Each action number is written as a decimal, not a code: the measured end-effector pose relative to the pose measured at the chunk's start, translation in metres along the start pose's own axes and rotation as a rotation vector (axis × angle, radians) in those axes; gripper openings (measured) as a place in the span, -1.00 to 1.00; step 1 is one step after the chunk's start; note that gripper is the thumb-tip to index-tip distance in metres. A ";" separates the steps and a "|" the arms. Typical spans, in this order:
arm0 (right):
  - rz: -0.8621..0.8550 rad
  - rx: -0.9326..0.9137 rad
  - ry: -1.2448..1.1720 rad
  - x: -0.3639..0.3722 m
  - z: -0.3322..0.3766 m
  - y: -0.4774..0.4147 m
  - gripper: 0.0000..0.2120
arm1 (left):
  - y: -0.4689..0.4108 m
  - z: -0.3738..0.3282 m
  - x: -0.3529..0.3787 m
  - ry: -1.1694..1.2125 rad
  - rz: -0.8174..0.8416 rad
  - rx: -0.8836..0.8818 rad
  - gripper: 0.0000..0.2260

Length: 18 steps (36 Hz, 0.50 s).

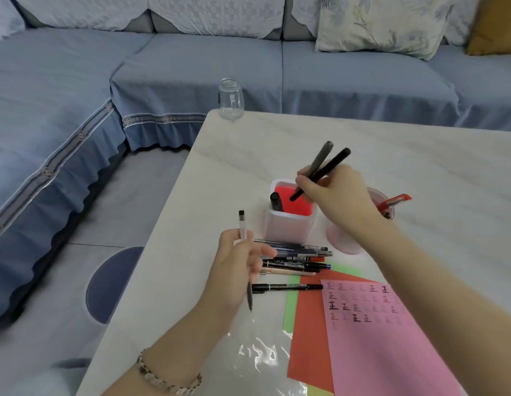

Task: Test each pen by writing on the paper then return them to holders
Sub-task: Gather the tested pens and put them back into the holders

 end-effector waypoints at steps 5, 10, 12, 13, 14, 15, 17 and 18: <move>0.115 0.066 0.326 0.024 -0.023 -0.006 -0.86 | -0.001 -0.003 -0.002 -0.118 0.041 0.097 -0.84; 0.054 -0.018 0.154 0.001 -0.014 0.012 -0.78 | 0.000 -0.013 0.012 -0.156 0.102 0.212 -0.81; 0.015 -0.042 0.064 -0.014 -0.005 0.027 -0.82 | 0.001 -0.019 0.024 -0.138 0.136 0.240 -0.82; 0.035 -0.022 -0.026 -0.019 -0.002 0.036 -0.84 | 0.001 -0.023 0.031 -0.133 0.147 0.250 -0.83; 0.088 0.014 -0.127 -0.021 0.000 0.046 -0.85 | 0.002 -0.026 0.038 -0.130 0.159 0.254 -0.84; 0.157 0.057 -0.209 -0.021 0.001 0.056 -0.86 | 0.002 -0.030 0.047 -0.130 0.176 0.262 -0.86; 0.254 0.099 -0.291 -0.022 0.001 0.072 -0.91 | 0.004 -0.039 0.067 -0.142 0.235 0.307 -0.89; 0.249 0.089 -0.311 -0.027 0.000 0.076 -0.94 | 0.006 -0.043 0.077 -0.155 0.260 0.336 -0.88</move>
Point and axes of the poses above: each hand's wrist, its own y-axis away from the middle knuckle, its own x-axis out of the palm, z = x × y, the point moved 8 cm from there along -y, towards the middle knuckle, and after that the axes turned 9 degrees about -y, right-handed, at the moved point
